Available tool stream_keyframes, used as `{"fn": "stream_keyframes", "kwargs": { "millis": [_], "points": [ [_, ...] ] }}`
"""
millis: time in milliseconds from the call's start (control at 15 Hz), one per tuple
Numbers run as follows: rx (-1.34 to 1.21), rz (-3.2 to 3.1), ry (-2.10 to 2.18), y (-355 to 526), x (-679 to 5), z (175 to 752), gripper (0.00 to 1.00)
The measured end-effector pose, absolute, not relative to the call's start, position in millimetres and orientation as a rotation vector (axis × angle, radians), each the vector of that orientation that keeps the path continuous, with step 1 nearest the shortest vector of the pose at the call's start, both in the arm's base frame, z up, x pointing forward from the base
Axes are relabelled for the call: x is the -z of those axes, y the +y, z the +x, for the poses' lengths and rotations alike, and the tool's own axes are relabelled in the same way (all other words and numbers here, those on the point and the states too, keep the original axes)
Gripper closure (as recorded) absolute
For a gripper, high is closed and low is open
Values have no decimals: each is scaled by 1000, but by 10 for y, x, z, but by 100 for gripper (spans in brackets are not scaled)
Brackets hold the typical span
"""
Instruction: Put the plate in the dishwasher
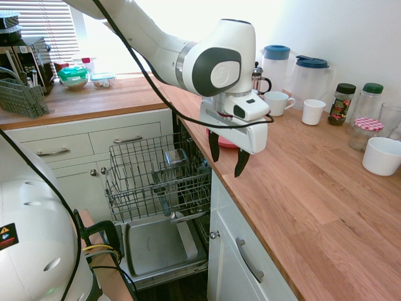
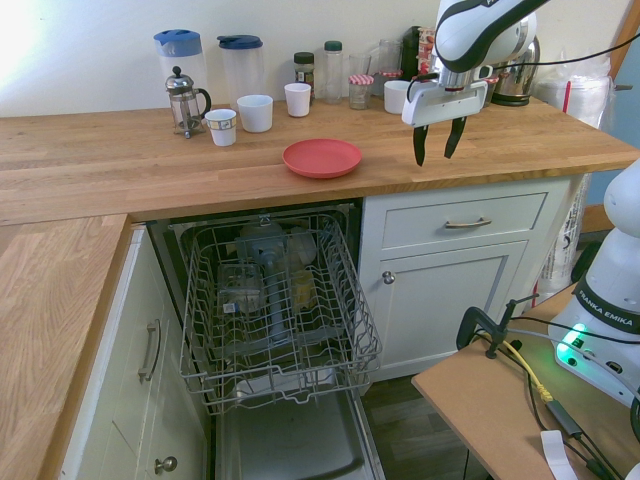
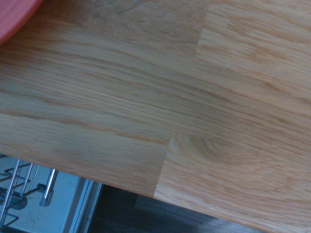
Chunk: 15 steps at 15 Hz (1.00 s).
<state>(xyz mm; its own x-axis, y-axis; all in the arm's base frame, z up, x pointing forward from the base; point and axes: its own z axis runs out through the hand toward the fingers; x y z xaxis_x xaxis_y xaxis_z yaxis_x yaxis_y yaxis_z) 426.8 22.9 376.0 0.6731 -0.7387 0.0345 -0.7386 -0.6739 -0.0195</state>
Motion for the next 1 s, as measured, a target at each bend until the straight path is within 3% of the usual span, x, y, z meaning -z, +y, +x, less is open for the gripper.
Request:
{"fn": "stream_keyframes", "kwargs": {
  "millis": [400,1000],
  "points": [
    [108,-2801,1340,494,-3933,4439,0],
    [128,-2546,1561,885,-3860,5373,0]
  ]
}}
